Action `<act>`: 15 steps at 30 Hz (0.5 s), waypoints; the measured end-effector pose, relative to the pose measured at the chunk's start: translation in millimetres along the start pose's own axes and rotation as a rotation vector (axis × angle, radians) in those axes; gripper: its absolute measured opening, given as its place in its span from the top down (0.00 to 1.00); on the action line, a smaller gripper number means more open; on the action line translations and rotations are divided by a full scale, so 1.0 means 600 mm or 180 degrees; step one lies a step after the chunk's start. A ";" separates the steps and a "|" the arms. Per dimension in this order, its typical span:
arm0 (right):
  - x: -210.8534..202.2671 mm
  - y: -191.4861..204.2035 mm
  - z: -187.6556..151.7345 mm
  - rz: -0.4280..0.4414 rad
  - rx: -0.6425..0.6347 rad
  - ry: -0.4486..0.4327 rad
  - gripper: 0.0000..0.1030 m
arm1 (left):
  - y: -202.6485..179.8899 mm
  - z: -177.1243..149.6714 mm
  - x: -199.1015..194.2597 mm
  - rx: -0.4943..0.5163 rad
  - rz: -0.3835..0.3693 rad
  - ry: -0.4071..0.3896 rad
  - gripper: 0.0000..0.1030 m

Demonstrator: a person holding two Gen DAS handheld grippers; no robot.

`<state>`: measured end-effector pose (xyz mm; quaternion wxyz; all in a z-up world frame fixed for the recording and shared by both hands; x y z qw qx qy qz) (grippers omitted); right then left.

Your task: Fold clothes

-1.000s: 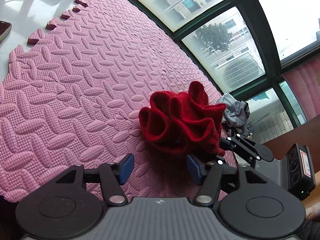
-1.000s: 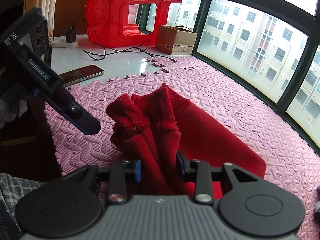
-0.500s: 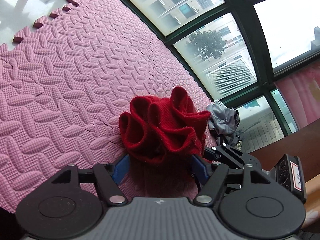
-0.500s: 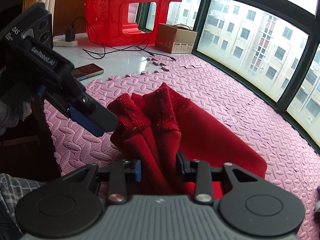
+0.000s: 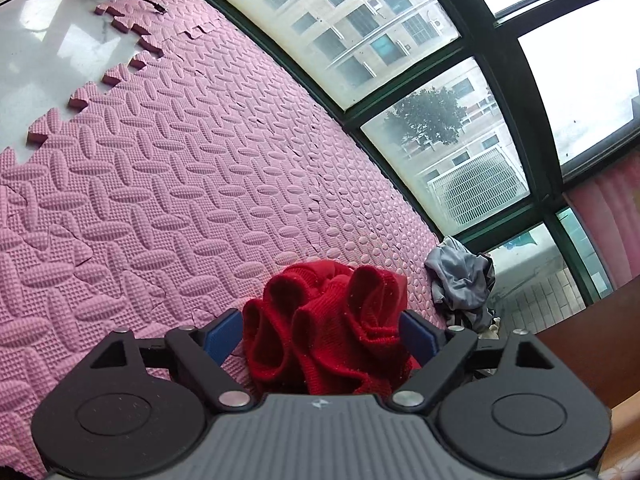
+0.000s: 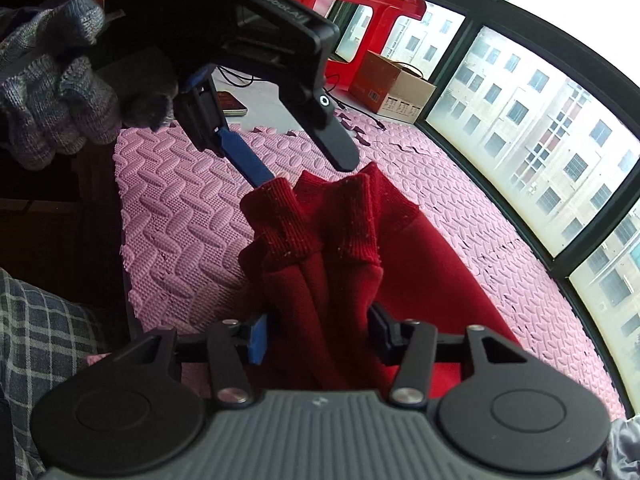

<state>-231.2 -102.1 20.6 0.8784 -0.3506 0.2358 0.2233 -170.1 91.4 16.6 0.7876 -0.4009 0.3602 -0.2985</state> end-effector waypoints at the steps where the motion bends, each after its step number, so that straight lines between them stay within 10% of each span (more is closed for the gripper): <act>1: -0.003 -0.005 0.001 0.0020 0.0051 0.0000 0.50 | 0.000 0.003 0.007 0.0014 0.0032 0.0010 0.15; 15: -0.069 -0.127 -0.031 0.0067 0.0947 0.0067 0.46 | 0.013 -0.006 0.046 0.0247 0.0155 0.0156 0.20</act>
Point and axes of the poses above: each gripper's, at about its wrist camera, not at the fingertips, and x roughly the way its jaws point, y to its left, z to its top, the point moved 3 cm from there along x, roughly the way its jaws point, and after that the axes turned 14 degrees about -z, right-handed, at the moved point
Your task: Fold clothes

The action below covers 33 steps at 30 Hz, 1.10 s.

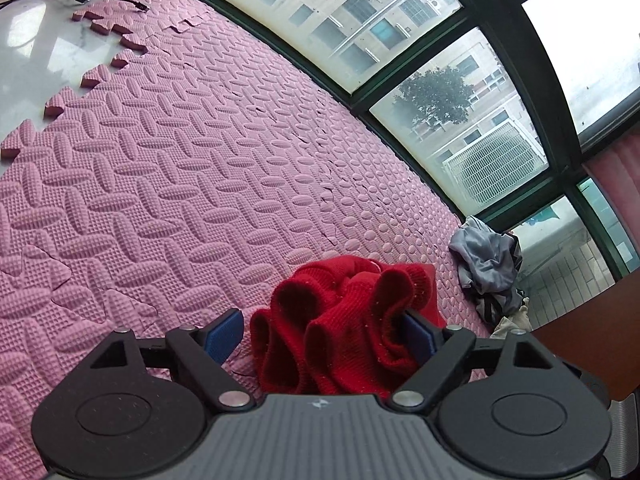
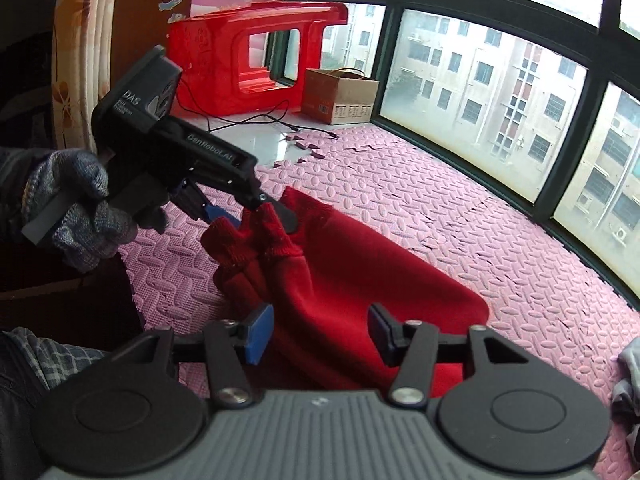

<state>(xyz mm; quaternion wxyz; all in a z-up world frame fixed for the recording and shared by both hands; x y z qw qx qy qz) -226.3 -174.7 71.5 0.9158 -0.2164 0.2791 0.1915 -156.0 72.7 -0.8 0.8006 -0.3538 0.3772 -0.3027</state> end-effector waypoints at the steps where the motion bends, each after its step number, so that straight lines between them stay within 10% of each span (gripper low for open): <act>1: -0.001 -0.011 -0.001 -0.0030 0.0065 0.0012 0.45 | -0.001 -0.001 0.000 0.0010 -0.0014 0.0005 0.23; 11: 0.060 -0.154 -0.060 -0.0415 0.1092 0.0545 0.45 | -0.020 -0.016 -0.001 0.0200 0.0087 0.0066 0.32; 16: 0.098 -0.179 -0.091 -0.0186 0.1498 0.0745 0.45 | 0.012 -0.014 0.009 -0.0159 -0.0036 0.0116 0.23; 23: 0.119 -0.203 -0.106 0.0072 0.2002 0.0800 0.44 | 0.022 0.008 0.018 -0.0215 -0.0184 0.0156 0.58; 33: 0.159 -0.229 -0.119 0.0203 0.2448 0.0952 0.45 | 0.029 0.016 0.022 -0.0212 -0.0187 0.0242 0.54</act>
Point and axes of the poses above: each gripper's, at about its wrist camera, not at the fingertips, and x roughly the way its jaws point, y to its left, z to its top, the point moved 3 cm from there along x, roughly the way its jaws point, and after that the axes turned 14 degrees about -z, right-handed, at the moved point
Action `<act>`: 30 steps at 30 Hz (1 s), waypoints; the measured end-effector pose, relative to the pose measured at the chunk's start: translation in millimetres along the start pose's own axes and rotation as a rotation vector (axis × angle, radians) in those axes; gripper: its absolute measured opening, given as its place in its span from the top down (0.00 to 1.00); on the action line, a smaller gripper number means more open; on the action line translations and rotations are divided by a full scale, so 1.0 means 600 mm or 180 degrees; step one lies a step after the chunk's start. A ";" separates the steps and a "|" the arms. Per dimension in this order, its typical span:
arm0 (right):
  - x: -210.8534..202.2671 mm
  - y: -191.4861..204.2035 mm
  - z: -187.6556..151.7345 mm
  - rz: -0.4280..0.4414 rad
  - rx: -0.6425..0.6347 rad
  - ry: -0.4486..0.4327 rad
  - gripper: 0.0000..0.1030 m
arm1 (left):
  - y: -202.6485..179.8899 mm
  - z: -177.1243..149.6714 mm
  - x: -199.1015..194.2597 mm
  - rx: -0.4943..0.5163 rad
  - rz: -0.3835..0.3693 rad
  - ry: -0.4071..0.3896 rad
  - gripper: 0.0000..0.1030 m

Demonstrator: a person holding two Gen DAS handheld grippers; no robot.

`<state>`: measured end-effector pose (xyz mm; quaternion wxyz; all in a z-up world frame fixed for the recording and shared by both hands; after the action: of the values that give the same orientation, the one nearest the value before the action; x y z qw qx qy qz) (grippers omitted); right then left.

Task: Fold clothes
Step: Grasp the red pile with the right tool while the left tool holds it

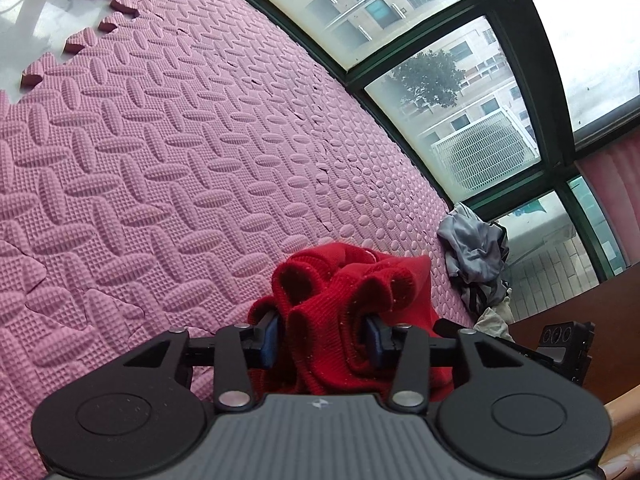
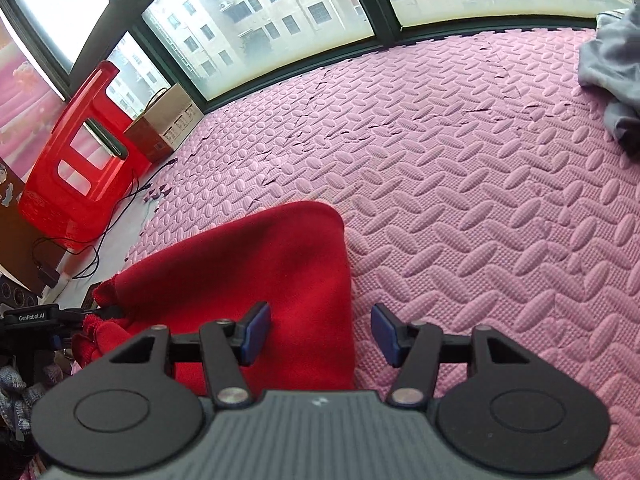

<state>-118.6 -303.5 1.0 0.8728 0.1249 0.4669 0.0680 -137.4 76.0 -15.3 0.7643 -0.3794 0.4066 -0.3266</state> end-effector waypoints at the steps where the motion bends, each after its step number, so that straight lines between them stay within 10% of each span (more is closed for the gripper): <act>1: 0.005 0.001 0.000 0.0028 0.0030 0.0024 0.46 | -0.001 0.001 0.000 0.0020 0.0007 0.0014 0.54; 19: 0.022 0.008 -0.020 0.0011 0.0327 -0.0041 0.47 | -0.033 0.007 0.008 0.0424 0.0217 0.0166 0.57; 30: -0.013 0.014 -0.037 0.0075 0.0411 -0.0216 0.68 | -0.064 0.010 0.010 0.0621 0.0340 0.0128 0.65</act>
<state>-141.4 -293.7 -2.1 0.8774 0.1886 0.4390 0.0438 -136.9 53.9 17.3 0.8056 -0.2744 0.4077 -0.3309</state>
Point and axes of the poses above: each gripper's, at about its wrist camera, not at the fingertips, and x roughly the way its jaws point, y to its left, z to its top, the point moved 3 cm from there along x, roughly the way its jaws point, and after that the axes turned 14 degrees about -z, right-handed, at the moved point
